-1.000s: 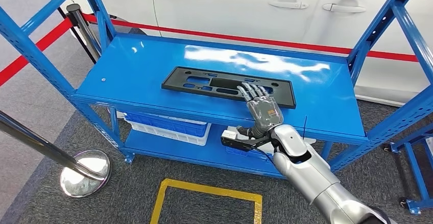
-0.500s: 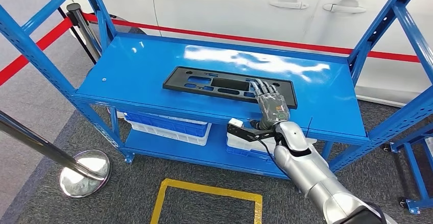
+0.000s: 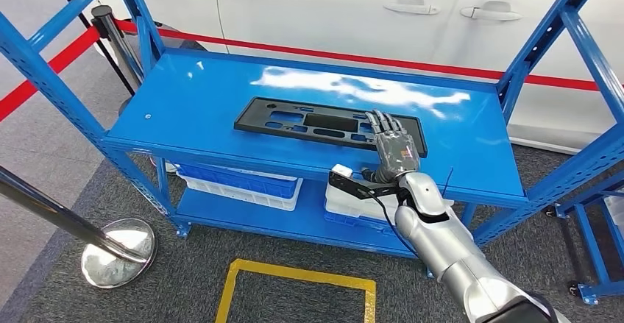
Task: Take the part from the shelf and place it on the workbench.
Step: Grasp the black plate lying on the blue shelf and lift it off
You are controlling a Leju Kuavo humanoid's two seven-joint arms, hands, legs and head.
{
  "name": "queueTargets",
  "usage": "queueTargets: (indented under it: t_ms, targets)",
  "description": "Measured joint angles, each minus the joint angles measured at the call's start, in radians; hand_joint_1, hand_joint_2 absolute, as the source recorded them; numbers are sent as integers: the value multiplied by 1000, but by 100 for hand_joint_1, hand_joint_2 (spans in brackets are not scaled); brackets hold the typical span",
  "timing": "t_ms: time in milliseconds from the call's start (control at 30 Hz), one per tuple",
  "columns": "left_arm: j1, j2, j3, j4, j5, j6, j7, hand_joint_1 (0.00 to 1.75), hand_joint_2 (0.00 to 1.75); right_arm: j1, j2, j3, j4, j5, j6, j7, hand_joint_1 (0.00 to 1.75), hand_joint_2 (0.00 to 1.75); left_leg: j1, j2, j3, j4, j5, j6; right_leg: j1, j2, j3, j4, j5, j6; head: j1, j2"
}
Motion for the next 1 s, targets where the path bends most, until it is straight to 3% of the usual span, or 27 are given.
queueTargets:
  t_ms: [33, 67, 167, 233, 300, 367, 433, 500, 533, 567, 600, 667, 700, 800, 900, 1000]
  targets:
    - [0, 0, 0, 0, 0, 0, 0, 0, 0, 3, 0, 0, 2, 1, 1, 1, 0, 175, 1, 1, 0, 2, -2, -1, -3, -1, -19, 34, -4, 3, 0, 0]
    - [0, 0, 0, 0, -1, -1, -1, 0, 0, 5, 0, -1, 4, 2, 1, 2, 0, 175, 2, 1, 0, 4, -5, -3, -7, -3, -19, 31, 11, 6, 0, 0]
    - [0, -2, 1, 0, -1, -2, -3, 0, 0, 6, 1, -4, 8, 9, 0, 3, 0, 175, 6, 0, -2, 26, -22, -20, -14, 0, 59, -136, 100, 12, 0, 0]
    - [-1, -3, 2, 0, -1, -3, -3, 0, 0, 7, 2, -7, 10, 12, 0, 5, 0, 175, 5, -2, -6, 39, -32, -34, -11, 5, 88, -197, 114, 2, -1, 0]
    - [0, -4, 2, 0, -1, -3, -4, 0, 0, 8, 3, -8, 12, 12, 0, 5, 0, 175, 5, -4, -6, 37, -33, -45, -6, 5, 87, -197, 111, -17, -2, 0]
    - [1, -5, 3, 0, -1, -4, -5, 0, 0, 7, 5, -10, 13, 13, 0, 5, 0, 175, 8, 10, -12, 51, -45, -56, -7, 0, 91, -203, 114, -33, -2, 0]
    - [-1, -7, 3, 0, -1, -4, -6, 0, 0, 7, 8, -10, 14, 13, 1, 5, 0, 175, 9, 36, -52, 136, -90, -64, -7, -5, 97, -208, 115, -45, -3, 0]
    - [-3, -7, 3, 0, -1, -4, -6, 0, 0, 8, 9, -10, 16, 14, 2, 4, 0, 175, 9, 48, -123, 268, -141, -67, -2, -11, 100, -209, 111, -52, -4, 0]
    - [-4, -7, 3, 0, -1, -4, -6, 0, 0, 9, 9, -10, 18, 14, 2, 4, 0, 175, 9, 50, -149, 311, -147, -67, 1, -14, 102, -208, 109, -54, -4, 0]
    - [-3, -7, 3, 0, -1, -4, -6, 0, 0, 10, 9, -10, 20, 14, 1, 4, 0, 175, 9, 50, -159, 319, -134, -64, 3, -16, 106, -208, 106, -56, -4, 0]
    - [-3, -7, 4, 0, -1, -4, -6, 0, 0, 10, 9, -10, 21, 14, 1, 3, 0, 175, 8, 50, -149, 288, -103, -59, 6, -17, 111, -208, 103, -56, -4, 0]
    - [-1, -7, 6, 0, -1, -4, -6, 0, 0, 10, 10, -11, 23, 14, 1, 2, 0, 175, 0, 54, -91, 157, -27, -40, 11, -20, 122, -209, 95, -56, -3, 0]
    - [-2, -7, 8, 0, -1, -4, -7, 0, 0, 9, 10, -11, 25, 15, 0, 1, 0, 175, -4, 57, -63, 99, -6, -31, 13, -21, 126, -209, 92, -54, -3, 0]
    - [-4, -6, 12, 0, -1, -5, -8, 0, 0, 7, 12, -11, 31, 15, -1, -5, 0, 175, -14, 59, -35, 39, -5, -20, 14, -26, 126, -214, 89, -43, -3, 0]
    - [-3, -8, 16, 0, -2, -6, -10, 0, 0, 4, 17, -12, 37, 15, -3, -9, 0, 175, -4, 57, -14, 9, 1, -17, 13, -23, 122, -193, 69, -27, -1, 0]
    - [-4, -10, 18, 0, -2, -7, -12, 0, 0, 4, 17, -14, 45, 18, -4, -9, 0, 175, -1, 55, -3, 0, -1, -8, 7, -15, 37, -33, -2, -15, 0, 0]
